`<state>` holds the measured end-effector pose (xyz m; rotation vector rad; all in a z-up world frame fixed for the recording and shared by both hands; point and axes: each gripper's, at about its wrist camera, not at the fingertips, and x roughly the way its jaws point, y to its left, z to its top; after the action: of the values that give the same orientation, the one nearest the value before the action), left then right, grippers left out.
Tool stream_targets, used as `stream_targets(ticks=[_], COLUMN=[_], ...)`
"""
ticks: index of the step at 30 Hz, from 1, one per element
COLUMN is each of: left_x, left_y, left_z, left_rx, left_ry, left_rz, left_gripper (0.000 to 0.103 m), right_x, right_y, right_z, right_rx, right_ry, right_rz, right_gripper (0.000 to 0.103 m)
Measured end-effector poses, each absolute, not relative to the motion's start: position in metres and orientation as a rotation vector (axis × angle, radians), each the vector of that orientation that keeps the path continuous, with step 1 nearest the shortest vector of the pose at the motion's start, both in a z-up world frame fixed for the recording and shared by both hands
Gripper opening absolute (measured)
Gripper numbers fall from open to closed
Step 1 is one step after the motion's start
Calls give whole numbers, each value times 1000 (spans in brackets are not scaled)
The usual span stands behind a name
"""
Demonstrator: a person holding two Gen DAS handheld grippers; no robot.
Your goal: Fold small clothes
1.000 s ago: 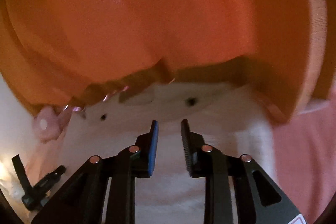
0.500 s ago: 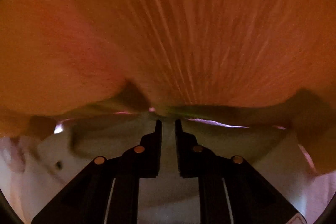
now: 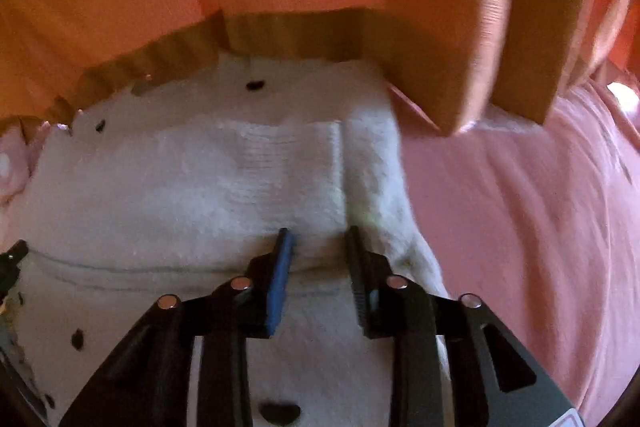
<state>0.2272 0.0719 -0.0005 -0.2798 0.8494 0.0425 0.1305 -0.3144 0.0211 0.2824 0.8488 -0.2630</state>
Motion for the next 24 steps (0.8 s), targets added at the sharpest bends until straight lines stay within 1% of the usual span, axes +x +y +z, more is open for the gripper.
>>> stream_targets(ticks=[2, 3, 4, 5, 6, 8, 10, 13, 14, 17, 21, 22, 24], left_x=[227, 227, 227, 228, 229, 229, 229, 229, 228, 234, 235, 235, 236], left_y=[71, 70, 69, 68, 67, 65, 66, 71, 74, 80, 80, 79, 78], left_z=[-1, -2, -3, -3, -4, -5, -5, -1, 1, -1, -2, -3, -4], left_rx=[-272, -266, -260, -254, -245, -232, -235, -267, -288, -309, -298, -288, -279], left_ry=[853, 856, 859, 860, 864, 866, 866, 842, 825, 833, 839, 840, 843], left_rz=[47, 50, 52, 54, 58, 62, 61, 63, 72, 83, 90, 92, 94], left_gripper=[89, 90, 91, 92, 92, 92, 92, 92, 92, 92, 92, 92, 92], right_x=[114, 112, 120, 134, 135, 139, 143, 152, 158, 172, 160, 162, 173], right_y=[-315, -310, -304, -296, -297, -303, -318, -319, -317, -312, -303, -305, -320], right_z=[33, 37, 40, 38, 36, 27, 20, 11, 9, 10, 50, 50, 18], right_rx=[356, 365, 361, 351, 345, 371, 435, 440, 431, 408, 360, 348, 362], right_ry=[781, 773, 769, 757, 747, 738, 723, 756, 767, 781, 637, 637, 756], right_rz=[-241, -220, -190, -187, -201, -267, -280, -263, -255, -195, -153, -158, -199], right_gripper=[28, 31, 32, 35, 45, 56, 56, 56, 53, 7, 7, 7, 7])
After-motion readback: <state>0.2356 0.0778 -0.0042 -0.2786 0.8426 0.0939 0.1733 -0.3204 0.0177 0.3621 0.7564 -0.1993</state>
